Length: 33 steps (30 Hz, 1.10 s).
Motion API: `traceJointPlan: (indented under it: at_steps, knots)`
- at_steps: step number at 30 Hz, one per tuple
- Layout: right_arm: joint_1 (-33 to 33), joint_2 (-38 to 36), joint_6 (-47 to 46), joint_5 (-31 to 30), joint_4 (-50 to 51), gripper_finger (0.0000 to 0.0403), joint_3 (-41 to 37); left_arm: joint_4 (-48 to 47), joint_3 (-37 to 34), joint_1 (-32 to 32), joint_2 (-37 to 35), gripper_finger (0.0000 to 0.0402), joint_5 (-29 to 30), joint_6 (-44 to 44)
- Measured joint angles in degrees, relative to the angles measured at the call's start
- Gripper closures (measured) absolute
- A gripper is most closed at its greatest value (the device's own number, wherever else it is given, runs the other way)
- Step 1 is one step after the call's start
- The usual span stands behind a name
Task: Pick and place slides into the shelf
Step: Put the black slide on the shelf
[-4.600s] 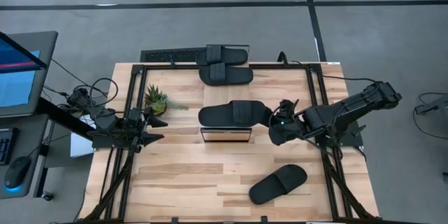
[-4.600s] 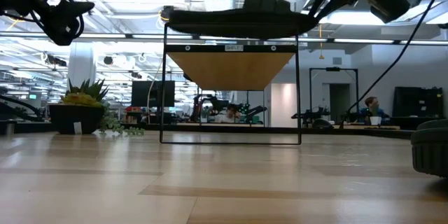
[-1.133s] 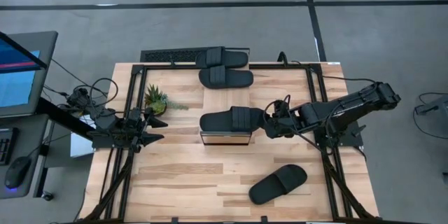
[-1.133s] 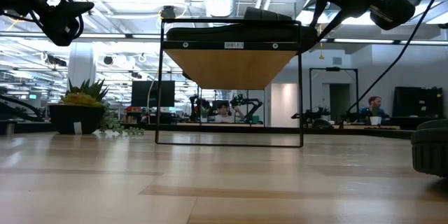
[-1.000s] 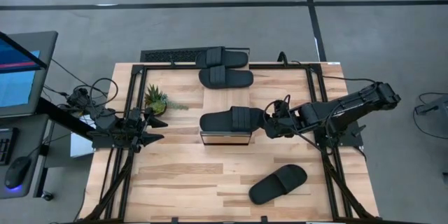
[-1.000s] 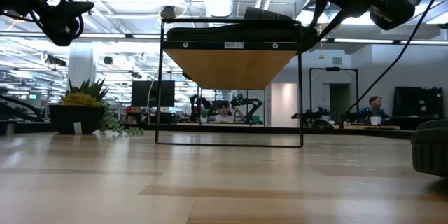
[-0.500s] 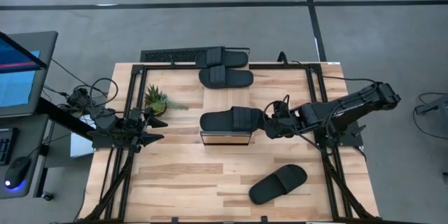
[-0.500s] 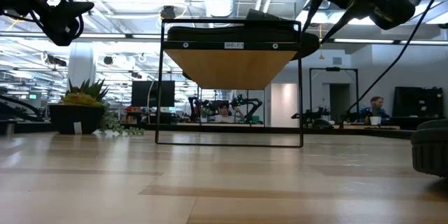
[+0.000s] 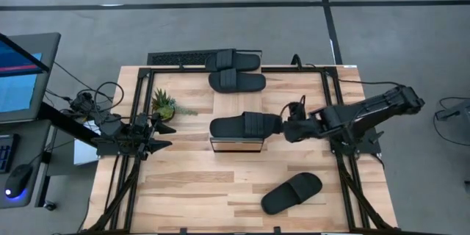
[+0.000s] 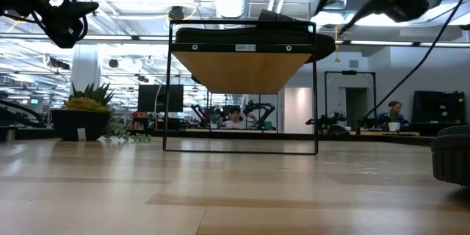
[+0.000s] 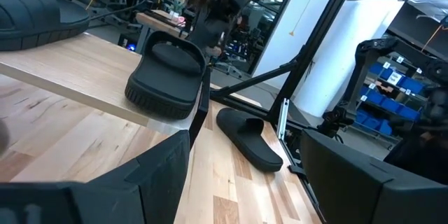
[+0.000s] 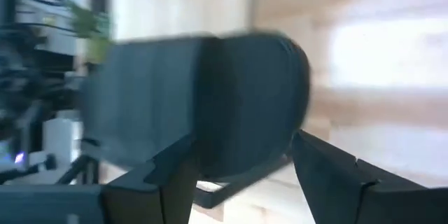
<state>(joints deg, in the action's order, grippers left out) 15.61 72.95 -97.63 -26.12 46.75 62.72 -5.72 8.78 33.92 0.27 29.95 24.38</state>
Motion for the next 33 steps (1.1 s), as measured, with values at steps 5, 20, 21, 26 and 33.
traceJointPlan:
  at_steps: [5,20,21,26,33]
  knots:
    - [0.5,-7.0,16.7,-7.7,-5.4,0.0196,0.0,1.3,0.0,0.0,0.0,0.0143,0.1,-2.0]
    - [13.6,-23.3,72.7,-26.6,-14.7,0.0221,0.0,14.5,0.0,0.0,0.5,0.0143,-23.6,-17.1]
    - [14.4,-24.0,71.3,-27.0,-12.1,0.0223,0.0,15.9,0.0,0.0,1.0,0.0143,-25.3,-16.3]
    - [16.7,-27.8,60.0,-28.6,2.5,0.0228,-1.0,24.3,0.0,0.0,5.4,0.0143,-27.9,-14.8]
    - [18.8,-34.2,54.7,-29.6,6.7,0.0234,-7.4,41.3,0.0,0.0,22.6,0.0143,-23.0,-14.7]
